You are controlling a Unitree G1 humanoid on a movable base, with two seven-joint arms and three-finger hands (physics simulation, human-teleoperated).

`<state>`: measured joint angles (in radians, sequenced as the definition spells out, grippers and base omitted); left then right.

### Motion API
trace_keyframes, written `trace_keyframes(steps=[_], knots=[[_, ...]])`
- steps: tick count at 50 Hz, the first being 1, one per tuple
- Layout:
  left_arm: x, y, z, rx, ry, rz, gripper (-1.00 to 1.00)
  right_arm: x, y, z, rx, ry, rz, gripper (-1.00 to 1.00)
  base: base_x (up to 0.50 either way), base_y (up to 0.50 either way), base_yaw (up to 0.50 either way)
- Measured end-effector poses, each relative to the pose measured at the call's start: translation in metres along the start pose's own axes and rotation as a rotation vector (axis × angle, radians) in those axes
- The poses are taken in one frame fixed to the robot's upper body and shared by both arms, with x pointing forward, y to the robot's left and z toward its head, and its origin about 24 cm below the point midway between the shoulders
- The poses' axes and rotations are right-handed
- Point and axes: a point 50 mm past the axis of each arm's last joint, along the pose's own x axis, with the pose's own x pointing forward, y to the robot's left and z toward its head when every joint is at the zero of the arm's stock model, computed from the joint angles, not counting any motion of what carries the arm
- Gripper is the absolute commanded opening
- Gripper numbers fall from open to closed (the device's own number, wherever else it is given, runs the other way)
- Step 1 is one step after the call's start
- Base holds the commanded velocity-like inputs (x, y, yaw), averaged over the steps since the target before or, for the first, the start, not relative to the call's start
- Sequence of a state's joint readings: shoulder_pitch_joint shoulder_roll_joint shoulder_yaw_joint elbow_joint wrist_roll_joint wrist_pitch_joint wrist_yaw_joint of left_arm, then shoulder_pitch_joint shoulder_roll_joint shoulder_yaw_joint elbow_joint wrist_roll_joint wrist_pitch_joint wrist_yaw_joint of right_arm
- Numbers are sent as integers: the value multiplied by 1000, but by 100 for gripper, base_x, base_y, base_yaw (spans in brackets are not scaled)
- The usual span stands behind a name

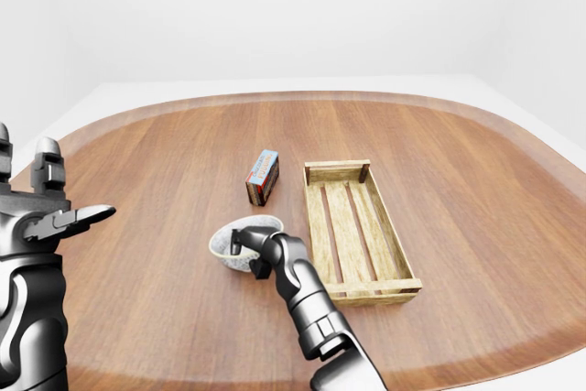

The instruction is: Pick up the bowl on the left and put it in the tray.

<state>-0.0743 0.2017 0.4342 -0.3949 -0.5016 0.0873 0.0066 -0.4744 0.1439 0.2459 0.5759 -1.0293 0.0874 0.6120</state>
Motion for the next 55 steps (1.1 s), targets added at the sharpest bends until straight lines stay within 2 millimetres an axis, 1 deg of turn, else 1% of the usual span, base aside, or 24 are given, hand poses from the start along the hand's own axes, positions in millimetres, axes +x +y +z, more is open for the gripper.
trace_keyframes(steps=[10, 20, 29, 43, 48, 55], knots=[[0, -1, 1, -2, -6, -2, 100, -6, -14, 20, -82, -29, 6, -100, 0, 0, 0], [-1, -1, 2, -3, -10, -2, 100, -15, -35, 38, -170, -38, -90, -100, 0, 0, 0], [-1, 0, 4, -5, -15, 0, 100, -29, -58, 54, -261, -31, -207, -100, 0, 0, 0], [0, 0, 3, -4, -10, 2, 100, -57, -90, 71, -384, 19, -409, -100, 0, 0, 0], [0, 0, 3, -4, -11, 1, 100, -71, -103, 72, -414, 48, -492, -100, 0, 0, 0], [0, 0, 3, -4, -12, 1, 100, -93, -120, 69, -442, 103, -612, -100, 0, 0, 0]])
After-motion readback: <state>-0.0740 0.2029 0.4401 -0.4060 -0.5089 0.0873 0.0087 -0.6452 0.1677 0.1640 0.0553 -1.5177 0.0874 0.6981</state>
